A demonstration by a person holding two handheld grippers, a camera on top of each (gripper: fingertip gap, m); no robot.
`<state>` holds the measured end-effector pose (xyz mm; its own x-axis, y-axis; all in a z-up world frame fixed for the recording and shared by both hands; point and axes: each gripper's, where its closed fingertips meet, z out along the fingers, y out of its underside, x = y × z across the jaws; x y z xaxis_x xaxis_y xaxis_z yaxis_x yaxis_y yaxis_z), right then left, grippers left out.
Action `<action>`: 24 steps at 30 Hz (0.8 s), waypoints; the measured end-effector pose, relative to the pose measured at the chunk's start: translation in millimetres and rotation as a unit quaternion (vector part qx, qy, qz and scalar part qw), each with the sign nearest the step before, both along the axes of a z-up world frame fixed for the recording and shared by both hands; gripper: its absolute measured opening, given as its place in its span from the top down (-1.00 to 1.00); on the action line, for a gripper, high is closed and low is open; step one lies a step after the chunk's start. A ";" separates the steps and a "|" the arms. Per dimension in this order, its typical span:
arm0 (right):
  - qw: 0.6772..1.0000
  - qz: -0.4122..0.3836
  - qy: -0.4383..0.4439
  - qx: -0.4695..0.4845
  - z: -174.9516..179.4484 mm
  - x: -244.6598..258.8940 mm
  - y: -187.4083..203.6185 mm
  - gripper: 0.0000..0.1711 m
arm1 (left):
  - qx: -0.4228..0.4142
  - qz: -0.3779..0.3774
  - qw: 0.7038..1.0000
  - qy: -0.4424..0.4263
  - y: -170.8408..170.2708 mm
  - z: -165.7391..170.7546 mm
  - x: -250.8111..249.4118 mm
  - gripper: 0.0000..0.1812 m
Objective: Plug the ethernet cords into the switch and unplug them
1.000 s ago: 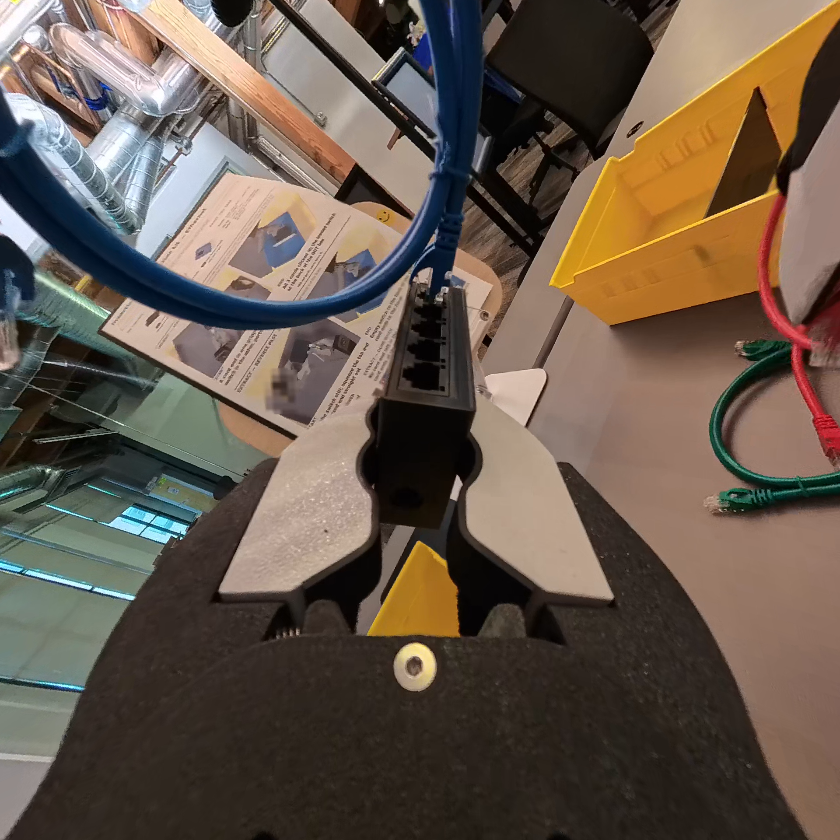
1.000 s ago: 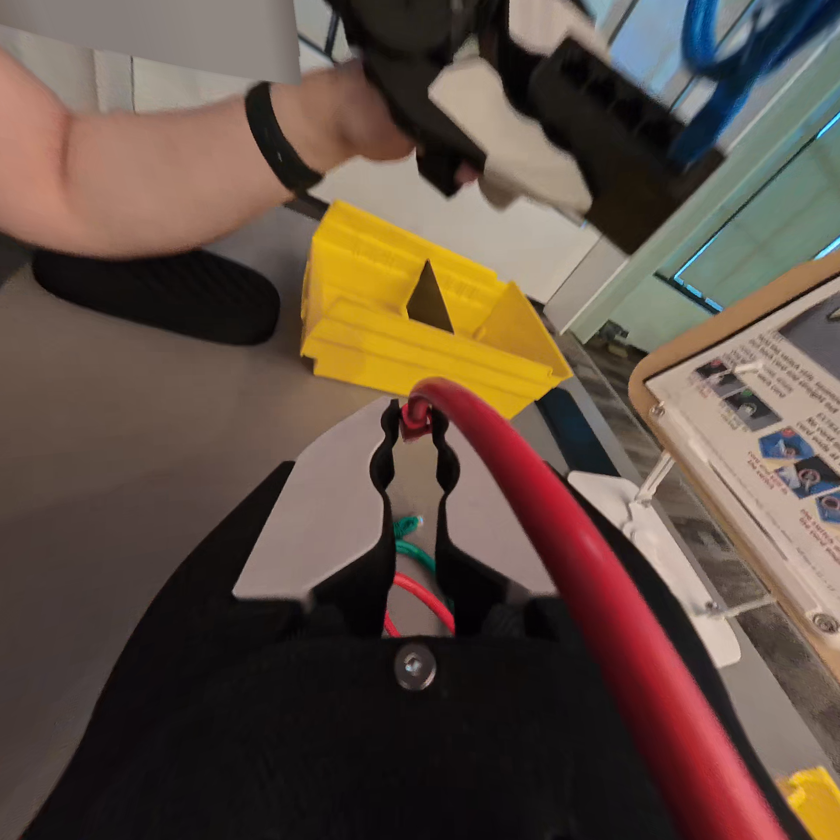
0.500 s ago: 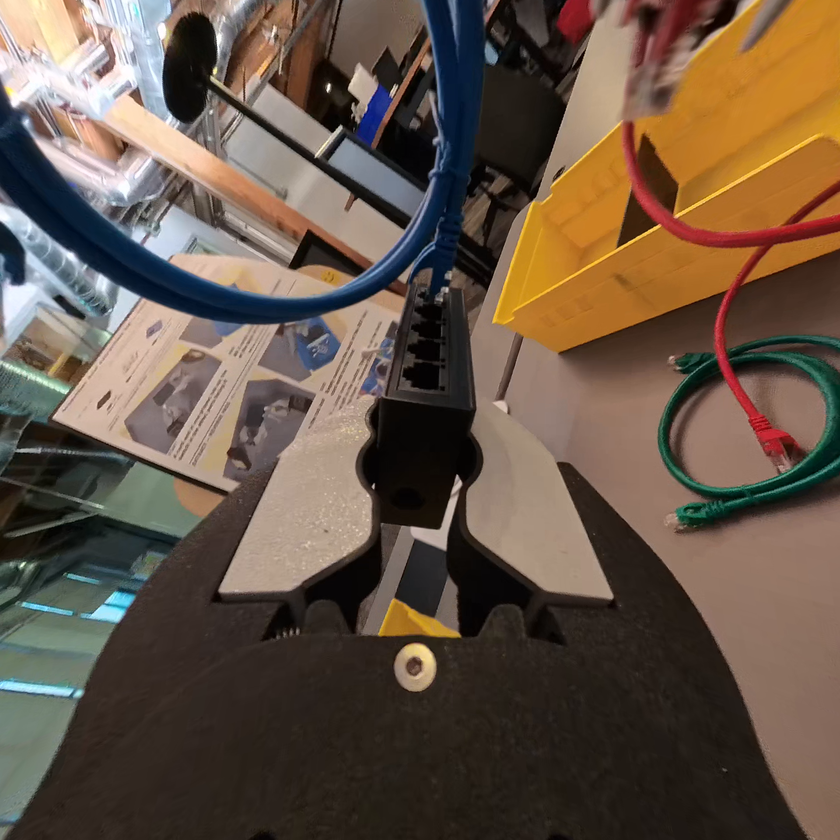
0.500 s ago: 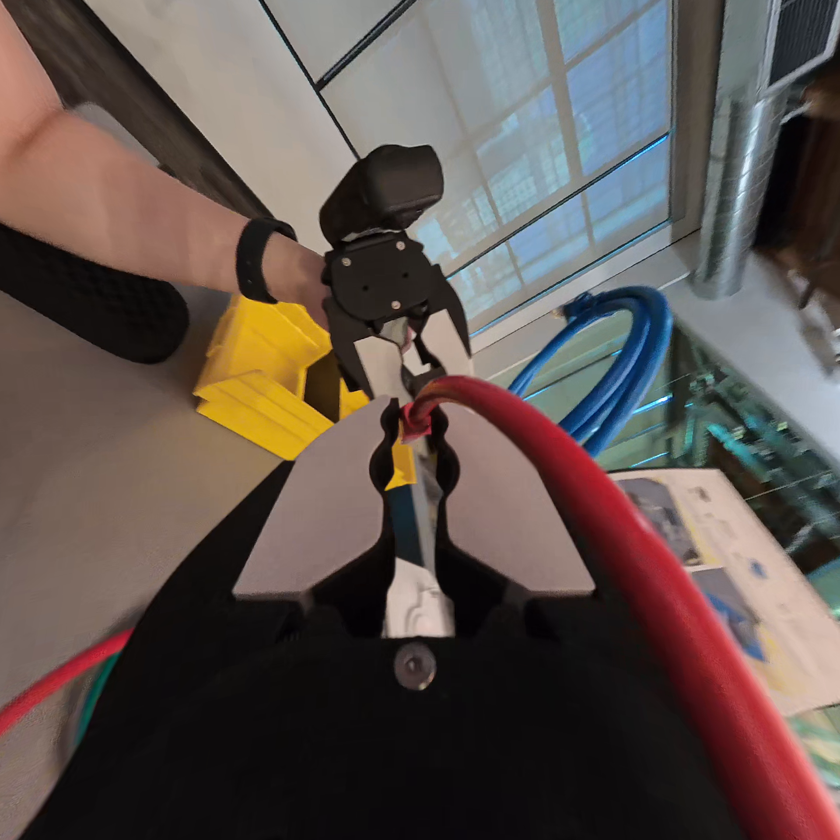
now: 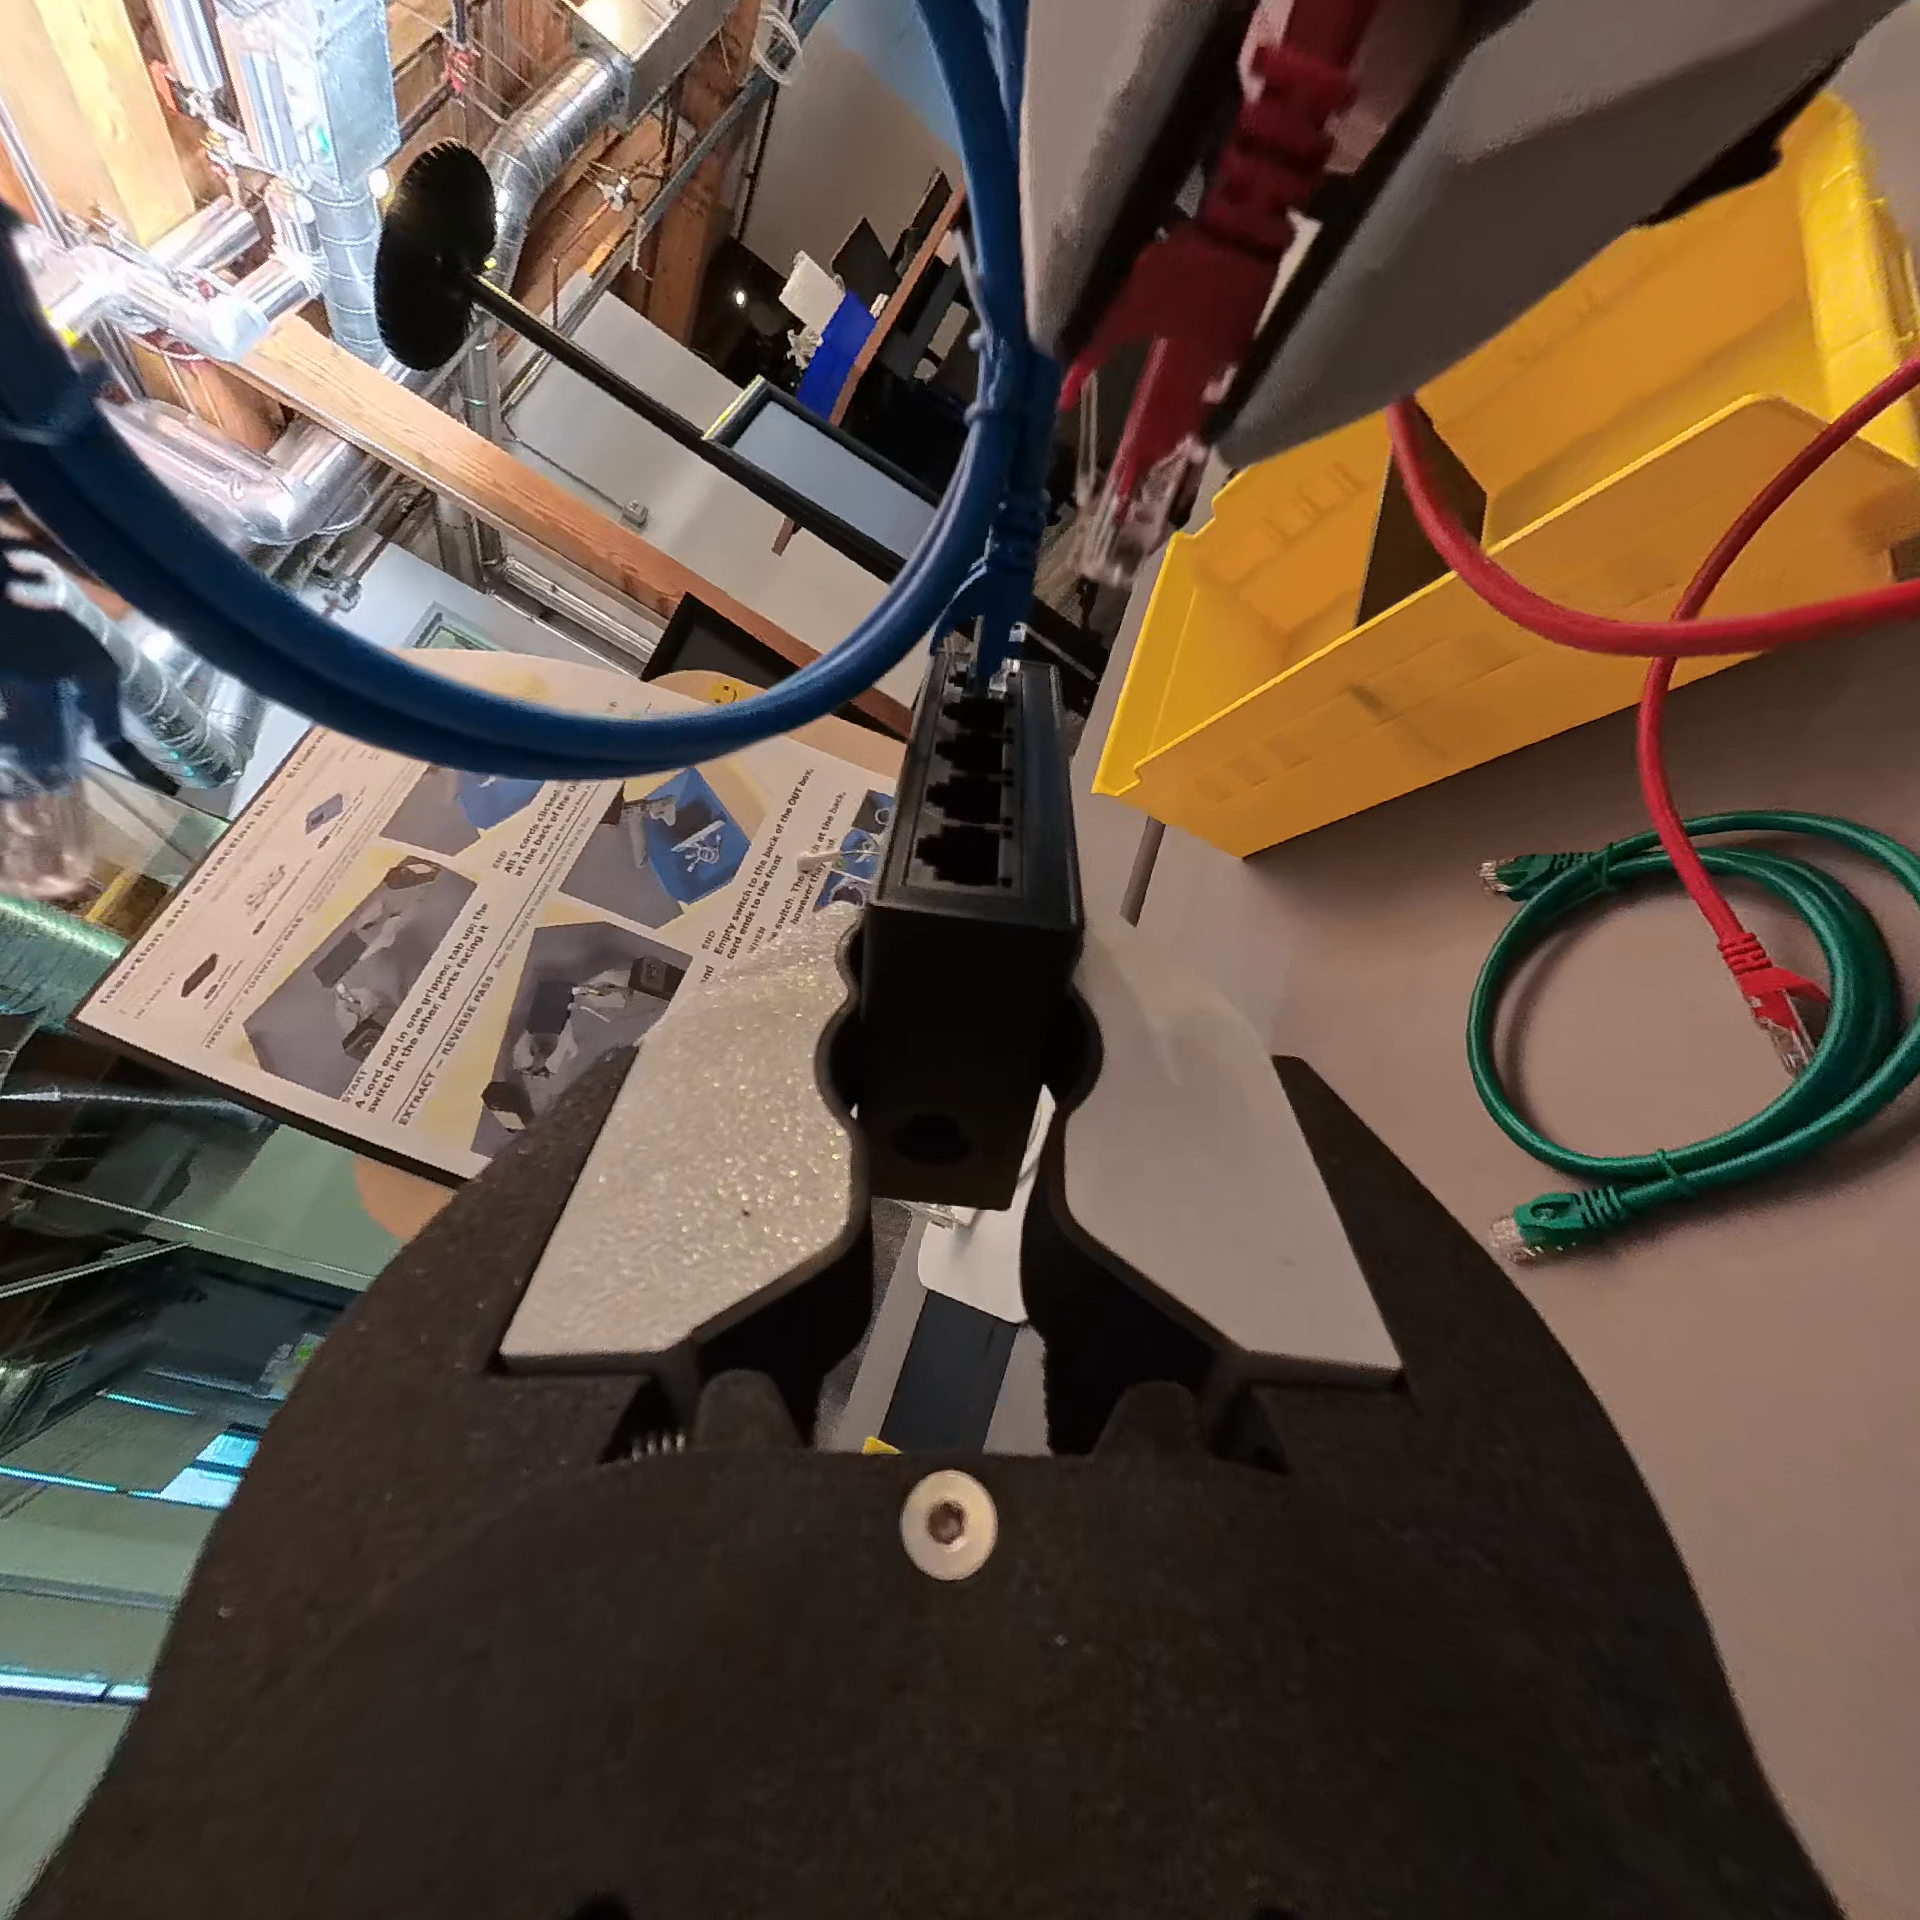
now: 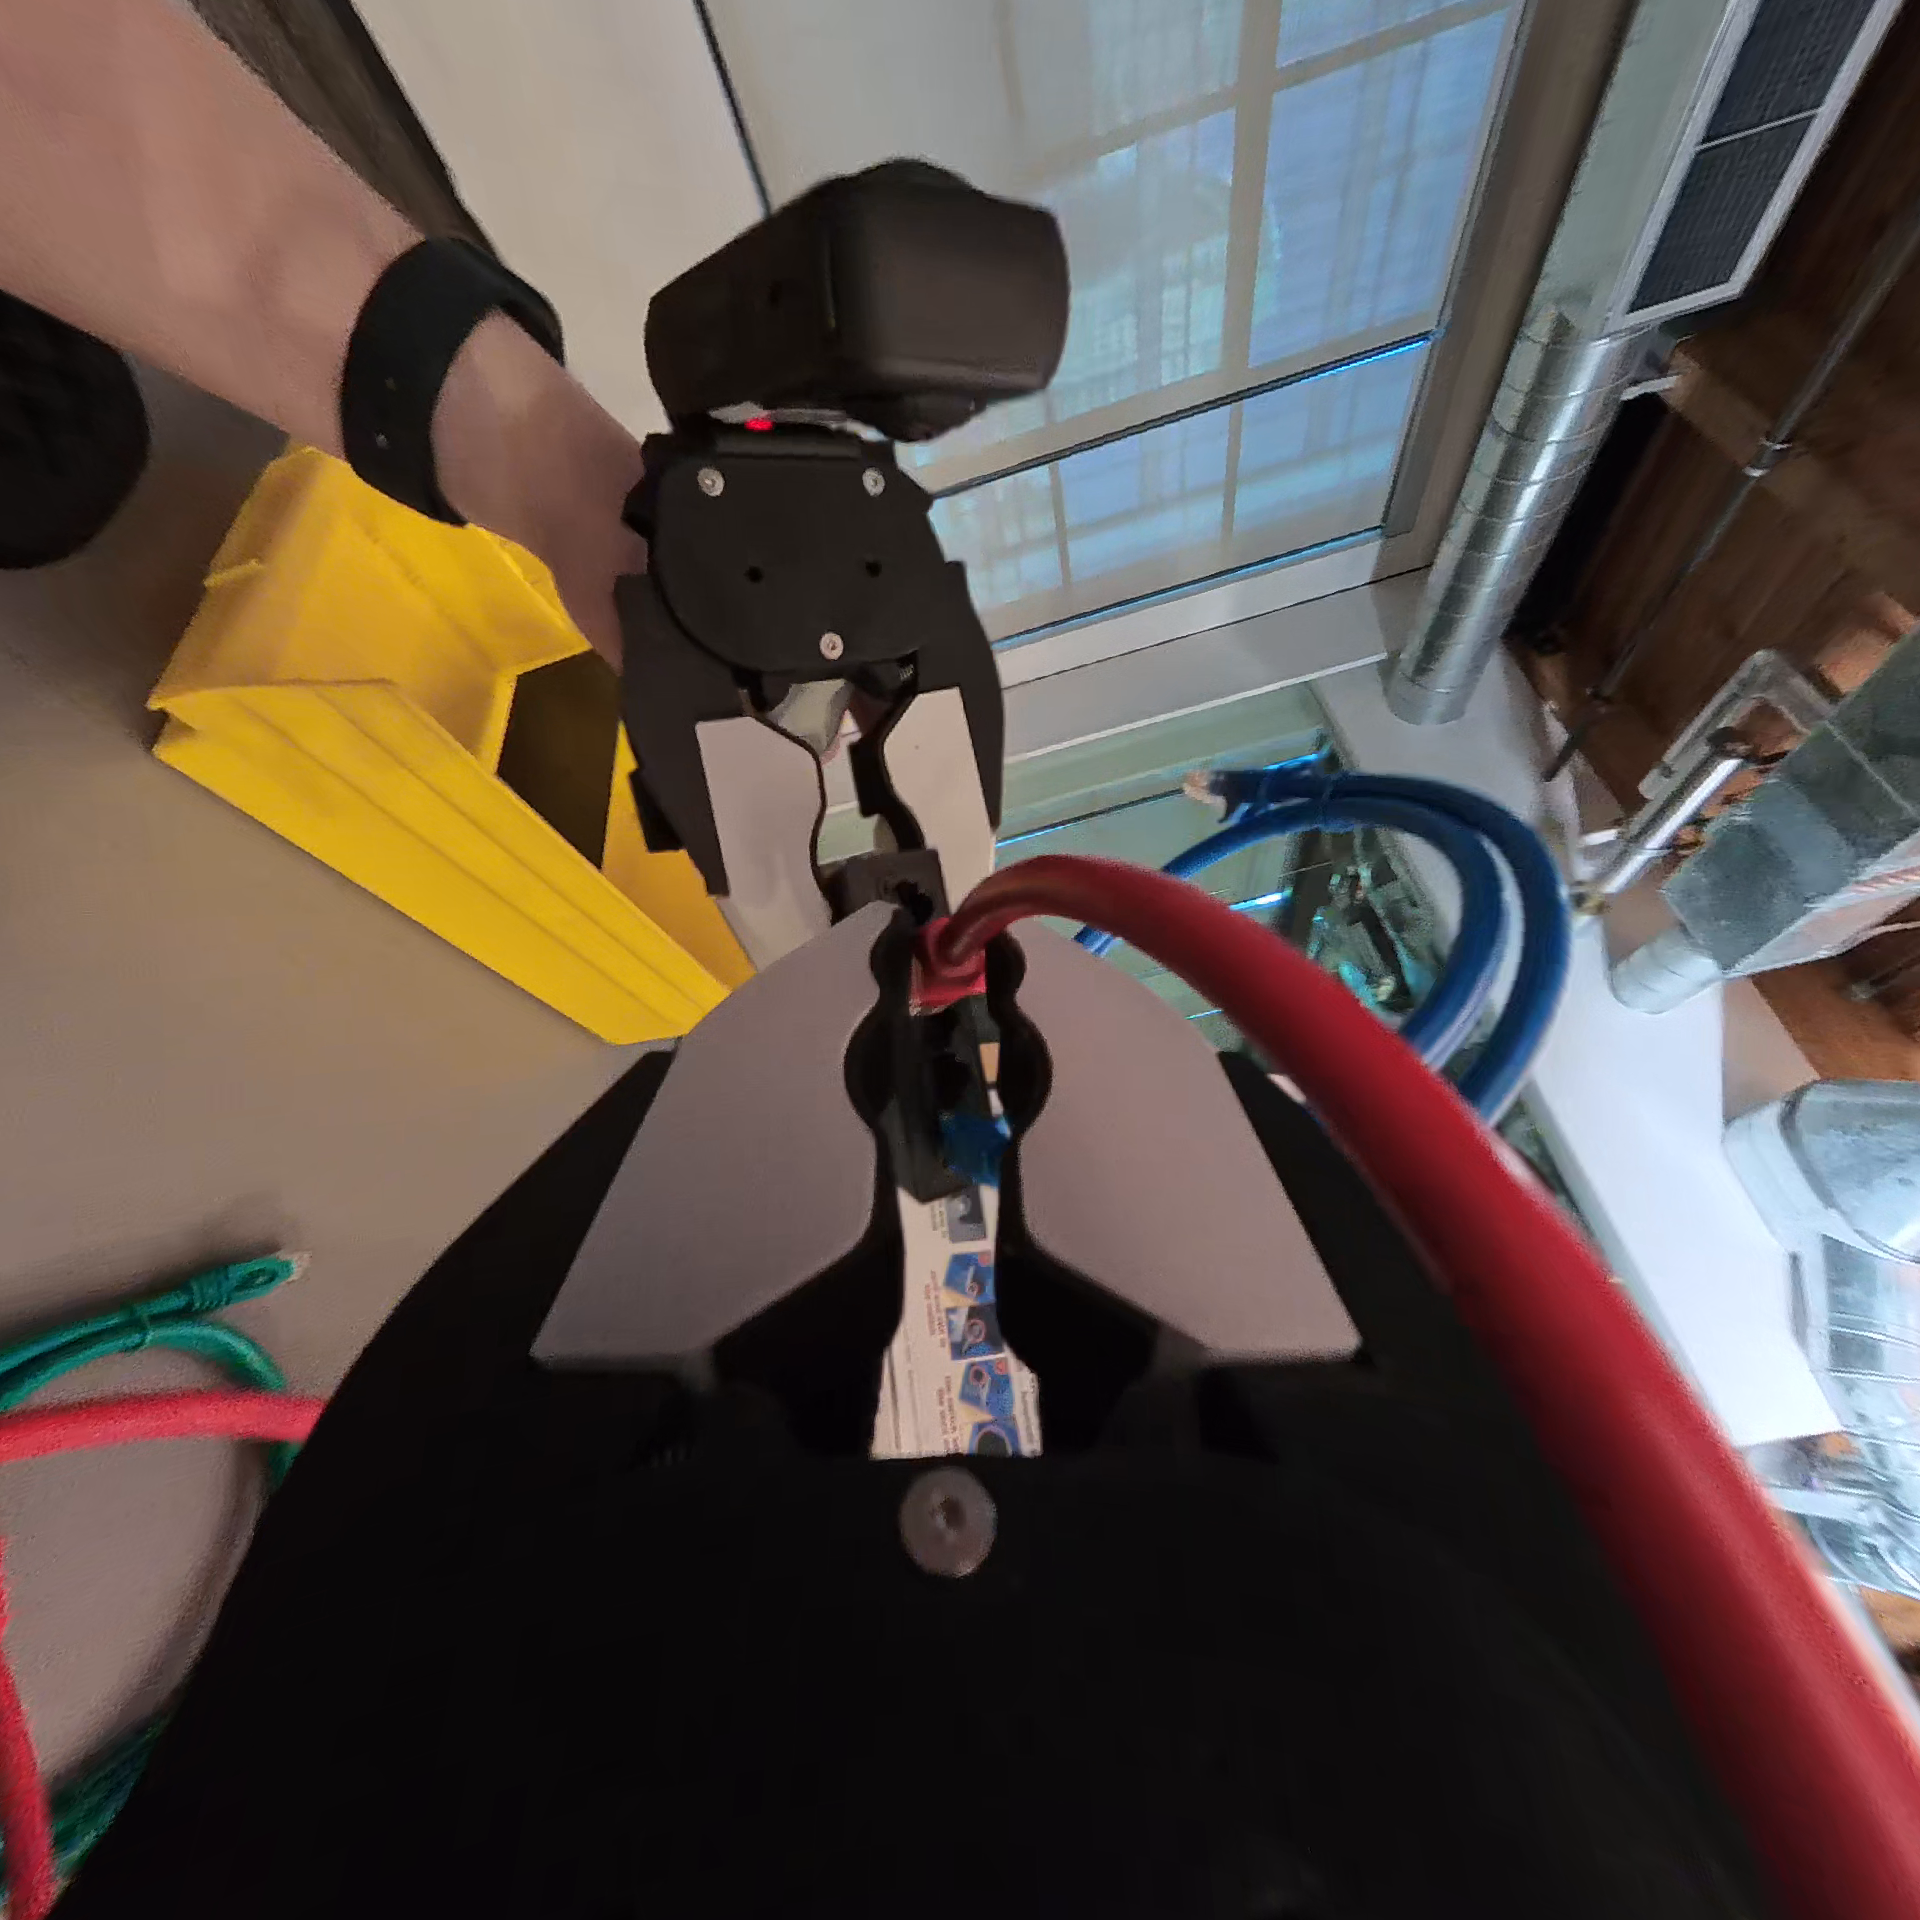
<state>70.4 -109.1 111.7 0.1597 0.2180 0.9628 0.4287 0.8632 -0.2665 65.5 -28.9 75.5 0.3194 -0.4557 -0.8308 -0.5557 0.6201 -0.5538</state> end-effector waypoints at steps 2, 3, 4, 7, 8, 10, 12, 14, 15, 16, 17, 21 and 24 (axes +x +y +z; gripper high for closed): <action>1.000 0.003 0.022 0.003 2.0 -4.1 -4.4 0.83 | -0.002 0.010 1.000 0.011 2.5 -3.2 -0.1 0.67; 1.000 0.004 0.028 -0.001 1.6 -7.1 -7.1 0.83 | 0.001 0.022 1.000 0.021 5.3 -5.6 -1.1 0.67; 1.000 -0.005 0.029 0.003 0.7 -9.6 -7.5 0.84 | 0.007 0.032 0.999 0.027 7.8 -6.8 -1.8 0.67; 0.995 -0.087 0.039 0.021 2.1 -3.6 14.9 0.83 | -0.003 0.036 0.998 0.041 9.2 -13.1 0.0 0.67; 0.993 -0.107 0.053 0.003 2.8 0.5 23.2 0.83 | -0.005 0.048 0.997 0.056 11.5 -16.7 -1.0 0.67; 0.988 -0.132 0.077 -0.031 2.7 8.0 34.3 0.83 | -0.002 0.070 0.994 0.083 16.5 -23.3 -4.0 0.67; 0.980 -0.172 0.088 -0.051 0.3 17.8 47.0 0.83 | -0.019 0.066 0.993 0.093 16.7 -29.9 -2.7 0.67; 0.977 -0.183 0.090 -0.063 -2.7 22.8 51.2 0.83 | -0.046 0.063 0.990 0.120 16.7 -42.7 -2.6 0.67; 0.976 -0.181 0.093 -0.074 -3.7 24.2 51.4 0.83 | -0.052 0.064 0.988 0.134 17.1 -48.5 -2.8 0.67; 0.974 -0.187 0.096 -0.089 -4.8 26.9 53.5 0.83 | -0.050 0.062 0.987 0.141 17.6 -51.8 -2.0 0.67; 0.969 -0.200 0.094 -0.112 -8.3 30.6 58.6 0.83 | -0.059 0.058 0.986 0.148 16.8 -56.4 -0.8 0.67; 0.938 -0.268 0.096 -0.197 -24.9 54.0 83.9 0.83 | -0.087 0.030 0.981 0.170 10.2 -71.6 4.9 0.68; 0.914 -0.301 0.104 -0.251 -35.4 67.5 92.0 0.84 | -0.091 0.001 0.977 0.191 1.4 -79.4 8.3 0.68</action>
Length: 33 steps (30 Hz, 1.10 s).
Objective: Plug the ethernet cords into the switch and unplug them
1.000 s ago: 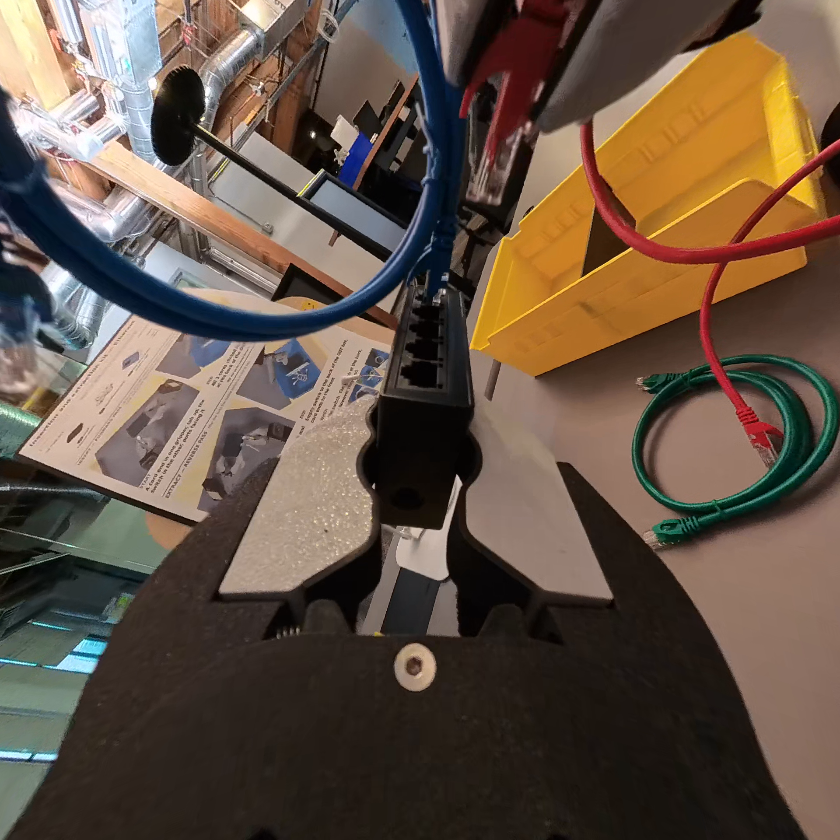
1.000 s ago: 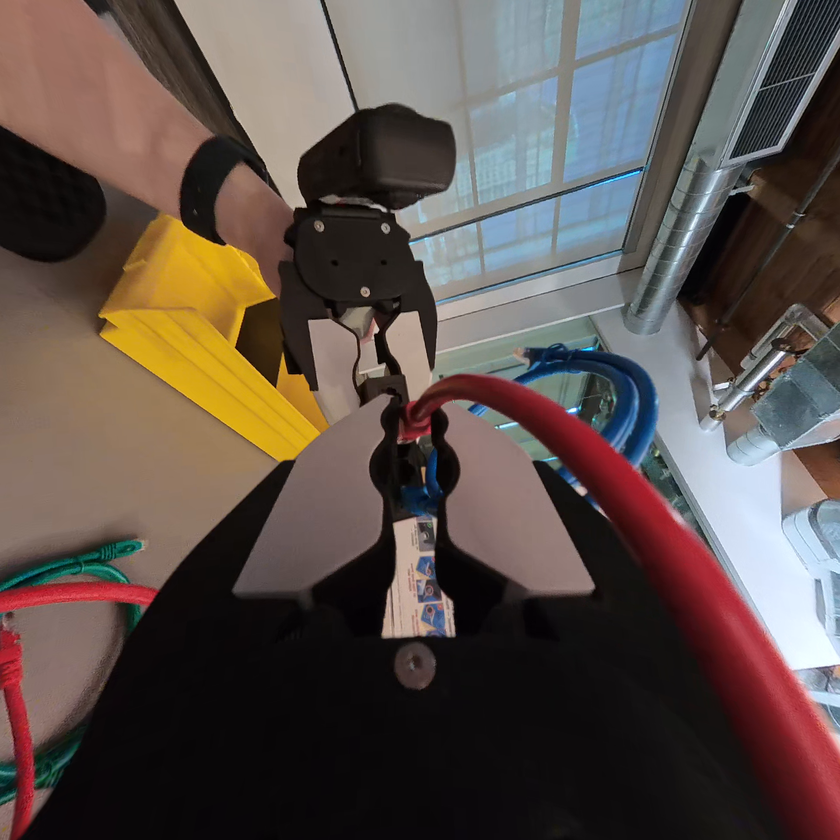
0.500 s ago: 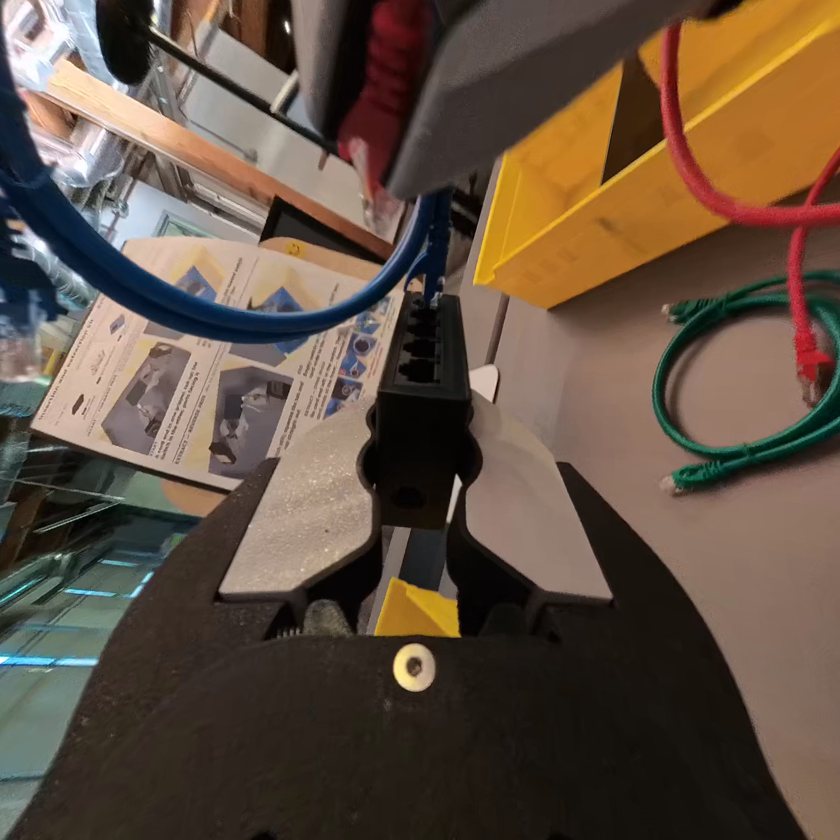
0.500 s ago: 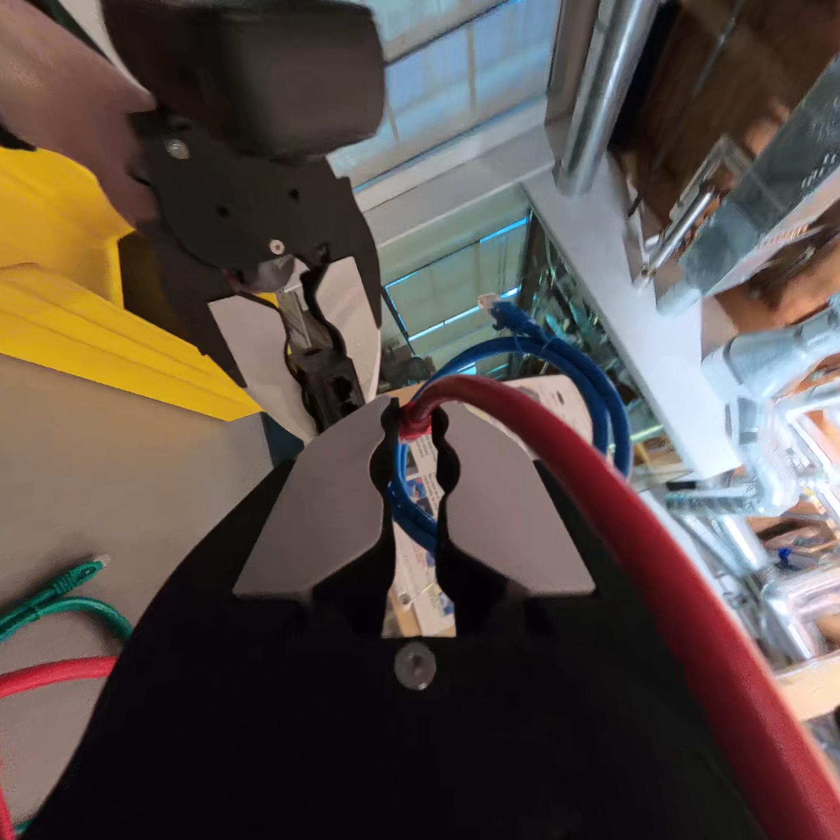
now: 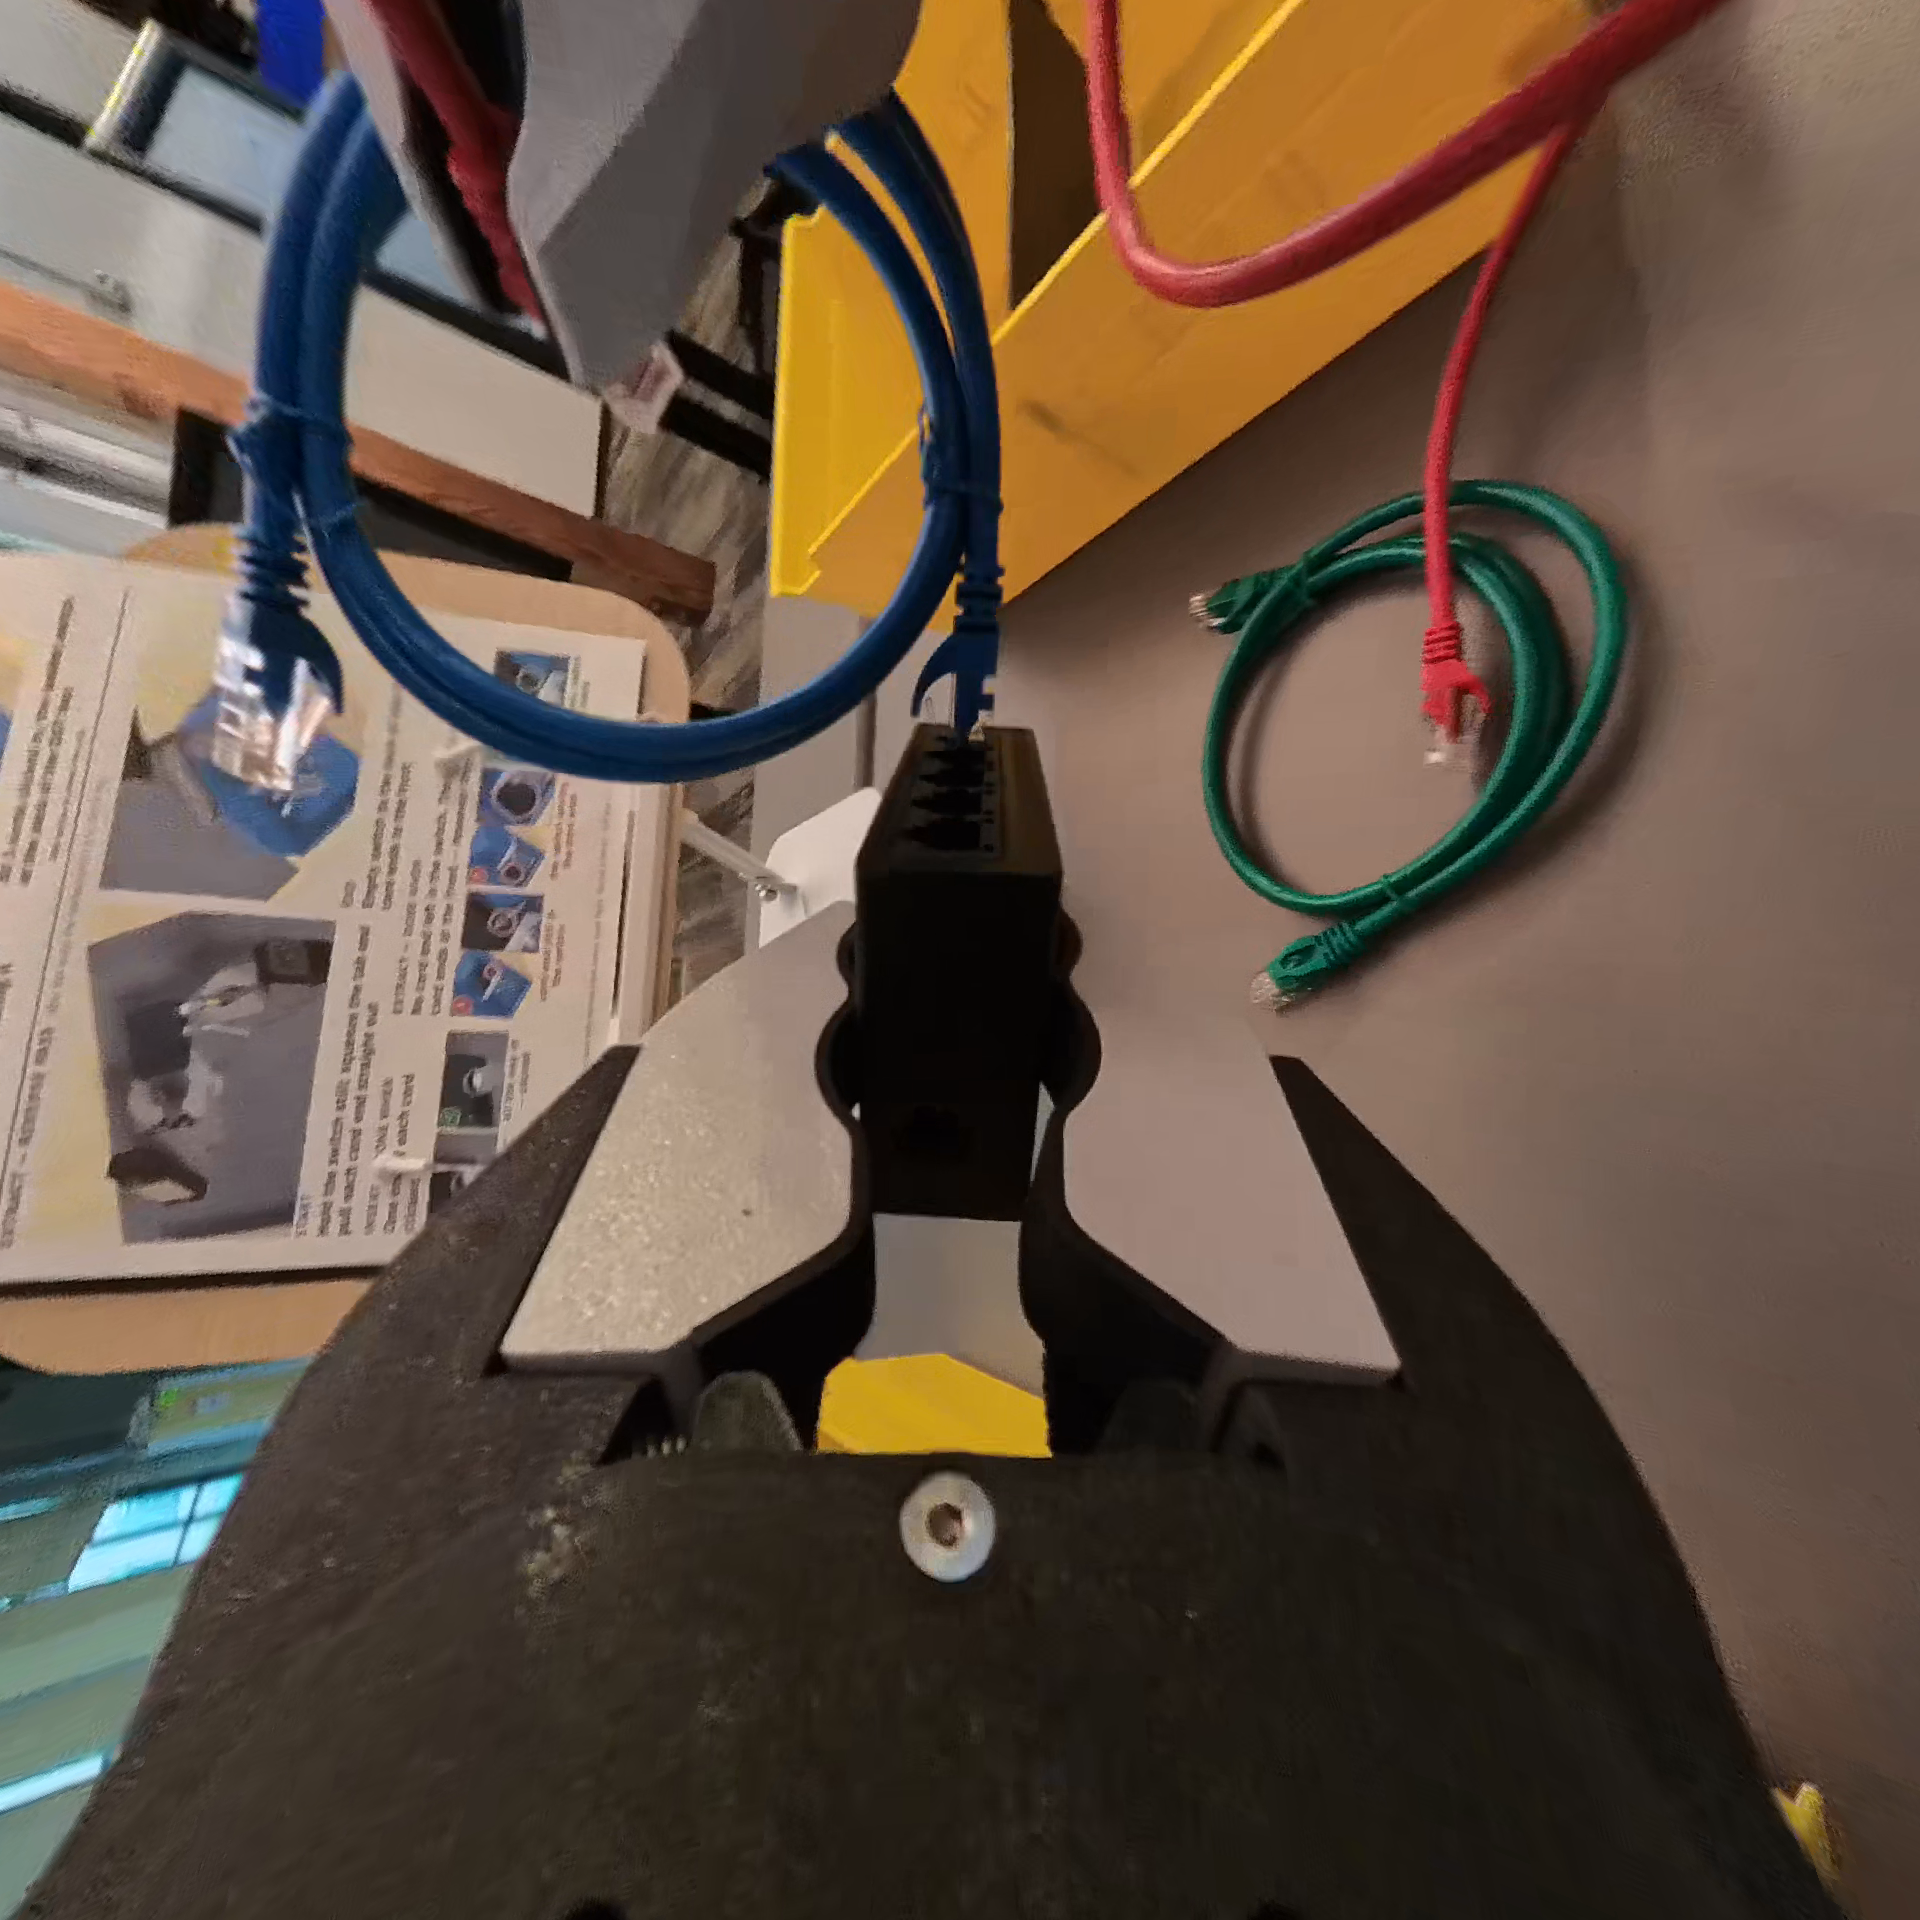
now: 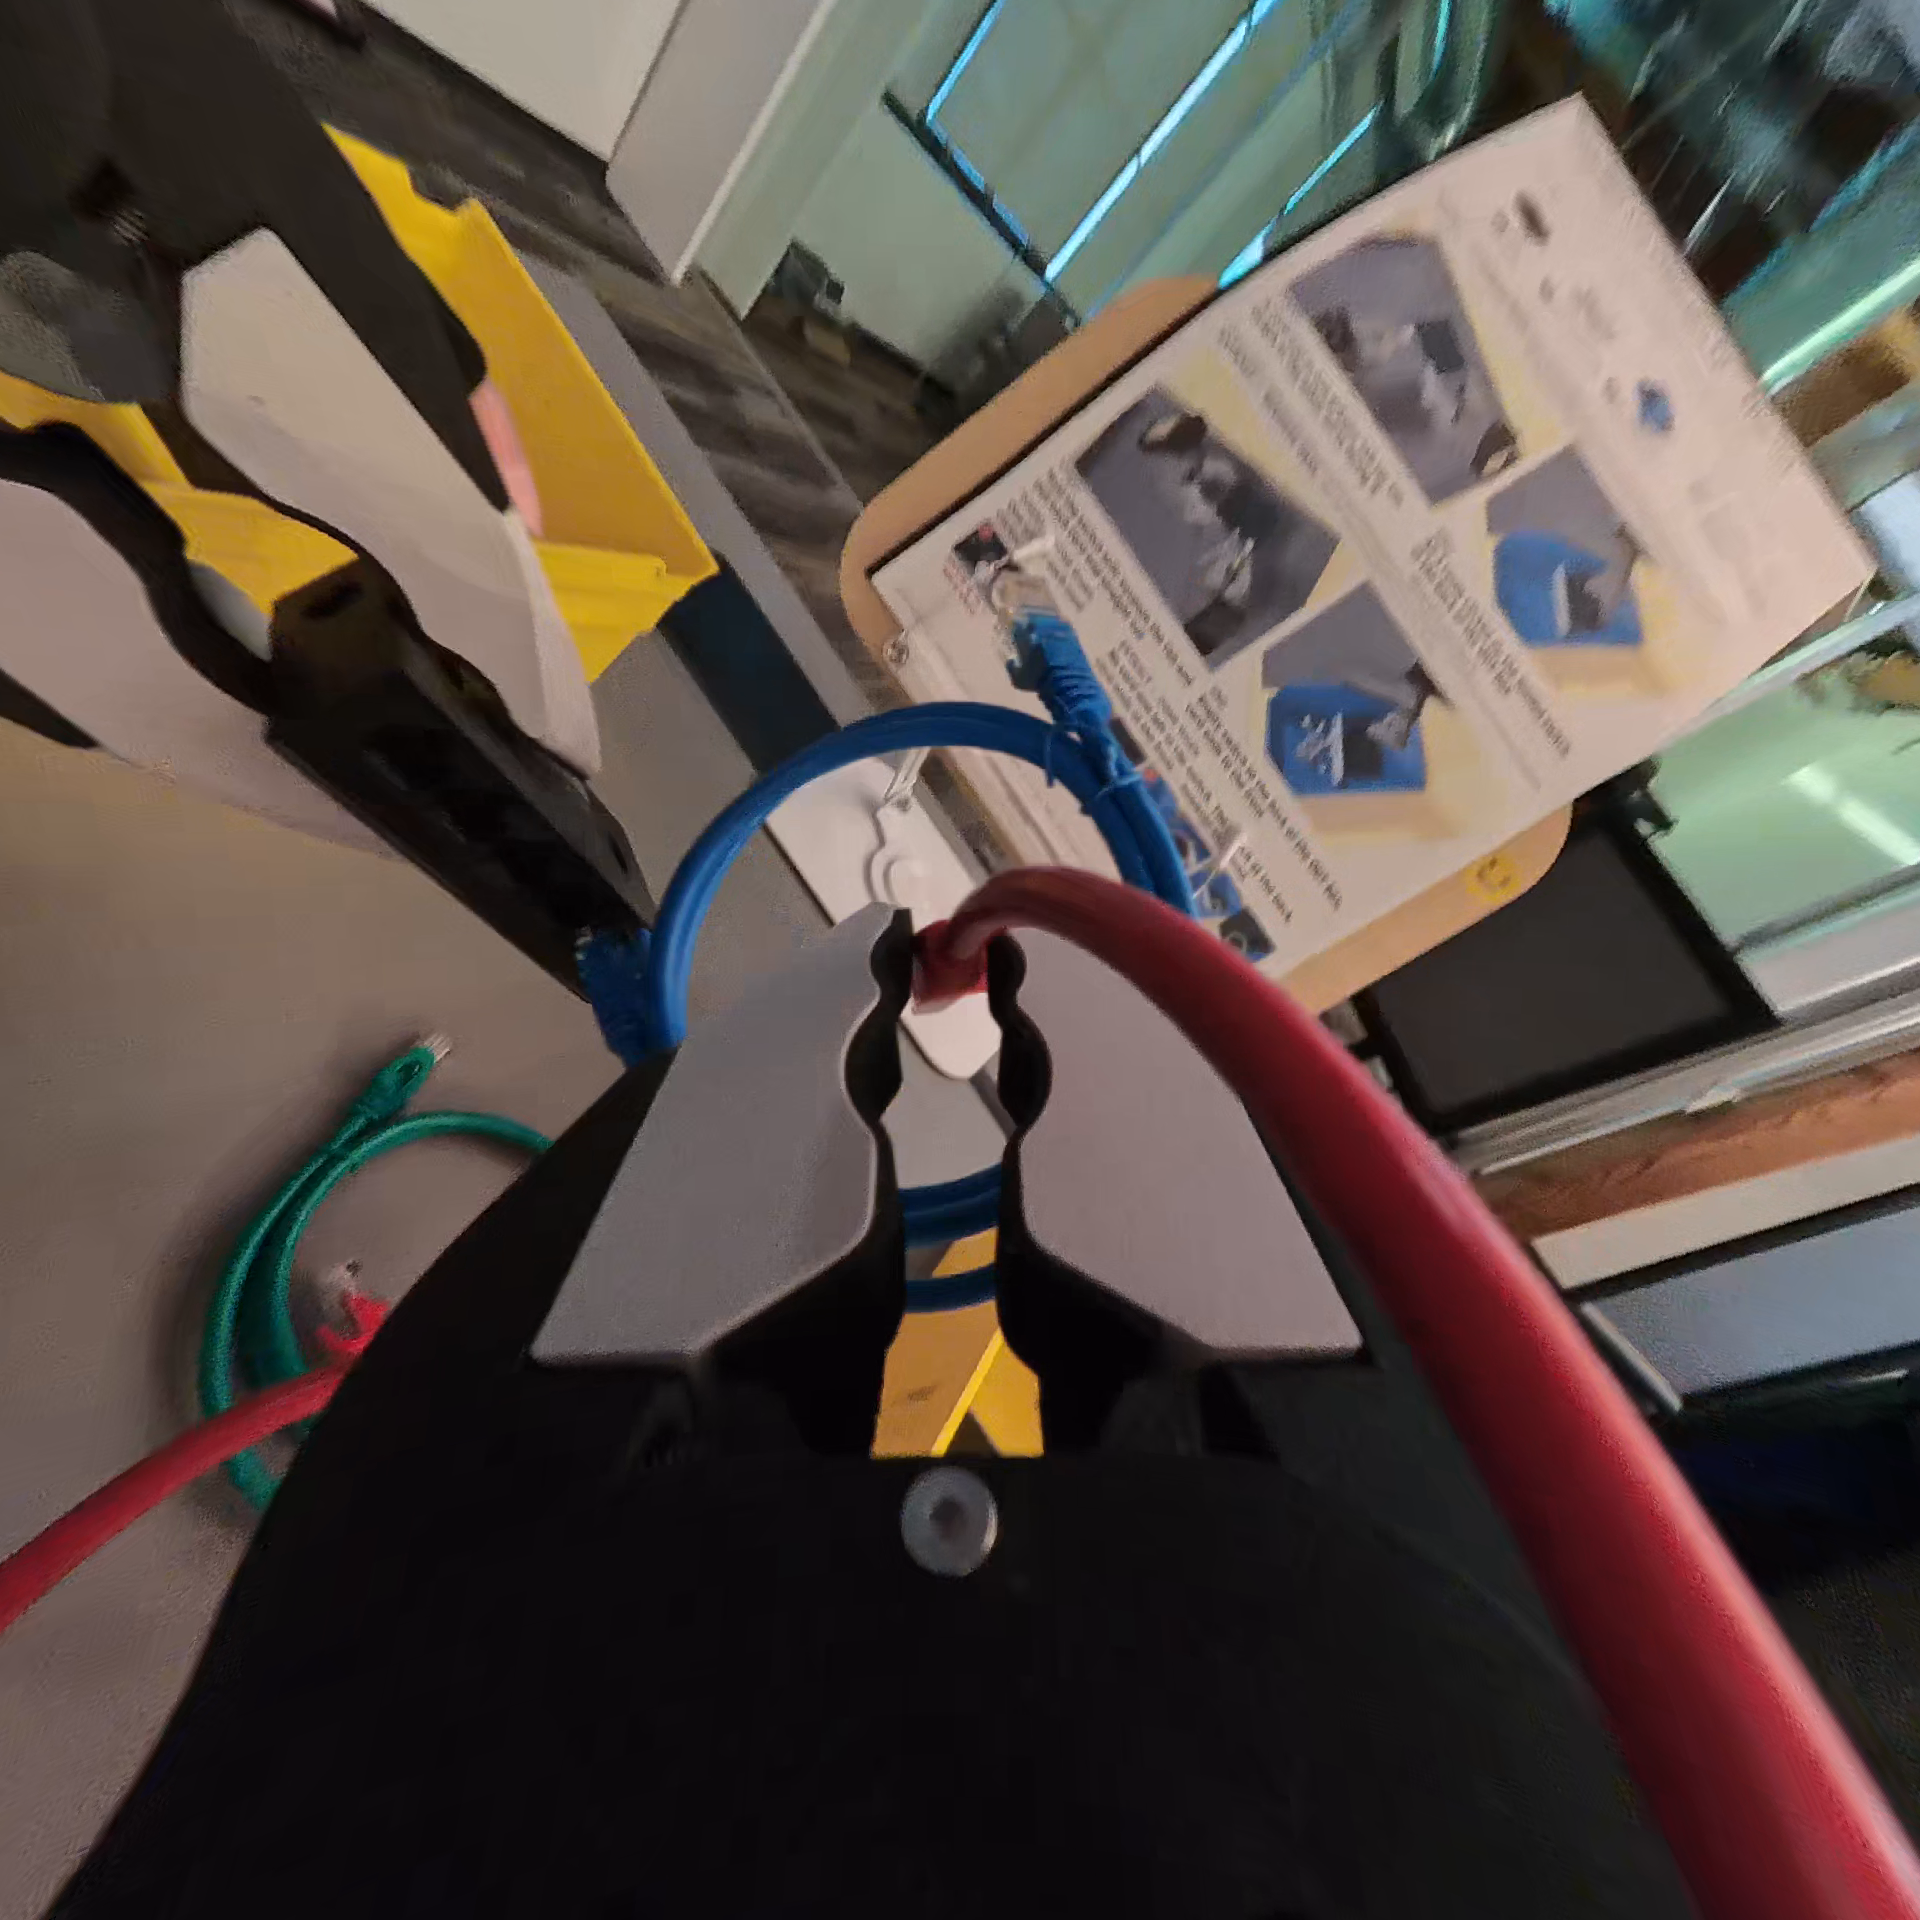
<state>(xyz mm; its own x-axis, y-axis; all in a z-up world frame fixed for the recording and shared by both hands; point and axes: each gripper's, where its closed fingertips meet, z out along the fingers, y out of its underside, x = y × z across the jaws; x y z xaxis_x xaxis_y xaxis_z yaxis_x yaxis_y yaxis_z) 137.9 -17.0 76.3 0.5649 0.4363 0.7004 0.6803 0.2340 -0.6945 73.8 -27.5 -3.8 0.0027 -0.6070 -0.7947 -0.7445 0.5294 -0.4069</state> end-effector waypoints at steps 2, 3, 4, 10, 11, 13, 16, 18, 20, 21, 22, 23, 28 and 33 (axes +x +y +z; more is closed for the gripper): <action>1.000 0.026 -0.002 -0.015 -3.8 -4.0 -5.0 0.83 | -0.012 -0.005 1.000 0.006 -3.0 -3.1 0.9 0.68; 0.998 0.061 0.000 -0.013 -3.4 -11.4 -12.5 0.84 | -0.020 -0.009 1.000 0.008 -4.8 -5.2 0.9 0.68; 0.995 0.095 0.008 -0.016 -2.9 -18.5 -20.2 0.84 | -0.033 -0.019 0.999 0.010 -8.4 -7.3 1.4 0.67; 0.974 0.206 0.093 -0.020 2.9 -34.4 -51.0 0.84 | -0.037 -0.023 0.998 -0.039 -8.2 5.7 5.3 0.68; 0.969 0.222 0.110 0.004 9.1 -35.2 -60.2 0.83 | -0.036 -0.022 0.998 -0.046 -6.8 8.2 4.3 0.68; 0.958 0.247 0.133 0.063 19.4 -35.5 -78.6 0.83 | -0.029 -0.010 0.997 -0.075 -1.7 18.4 2.1 0.68; 0.946 0.263 0.143 0.121 18.4 -35.2 -91.6 0.83 | -0.028 -0.020 0.993 -0.113 -5.6 33.0 2.9 0.67; 0.945 0.256 0.149 0.137 14.3 -34.0 -87.7 0.83 | -0.022 -0.024 0.991 -0.131 -9.6 42.2 5.4 0.67; 0.943 0.260 0.142 0.151 8.8 -36.1 -85.1 0.83 | -0.015 -0.035 0.990 -0.133 -16.0 45.9 8.3 0.67; 0.941 0.262 0.137 0.165 7.9 -36.5 -84.7 0.83 | -0.015 -0.038 0.990 -0.132 -18.4 46.5 9.6 0.67; 0.938 0.263 0.137 0.178 8.4 -36.2 -84.8 0.83 | -0.022 -0.041 0.991 -0.127 -20.9 45.1 10.7 0.67; 0.937 0.263 0.136 0.185 8.8 -36.0 -84.7 0.83 | -0.026 -0.043 0.991 -0.122 -22.6 43.4 11.4 0.67; 0.950 0.217 0.067 0.215 -4.0 -36.1 -70.1 0.84 | -0.031 -0.054 0.991 -0.121 -27.3 42.4 14.8 0.67; 0.954 0.193 0.038 0.228 -8.7 -38.2 -65.2 0.83 | -0.023 -0.055 0.992 -0.113 -27.2 41.0 13.6 0.67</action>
<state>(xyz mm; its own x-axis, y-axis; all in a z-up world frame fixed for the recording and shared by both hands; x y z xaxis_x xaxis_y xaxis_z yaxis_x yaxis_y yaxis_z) 99.8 -82.3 67.6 0.4803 0.2824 0.8304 0.4338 0.7464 -0.5047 87.4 -54.7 37.2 0.1089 -0.6485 -0.7534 -0.5698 0.5803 -0.5819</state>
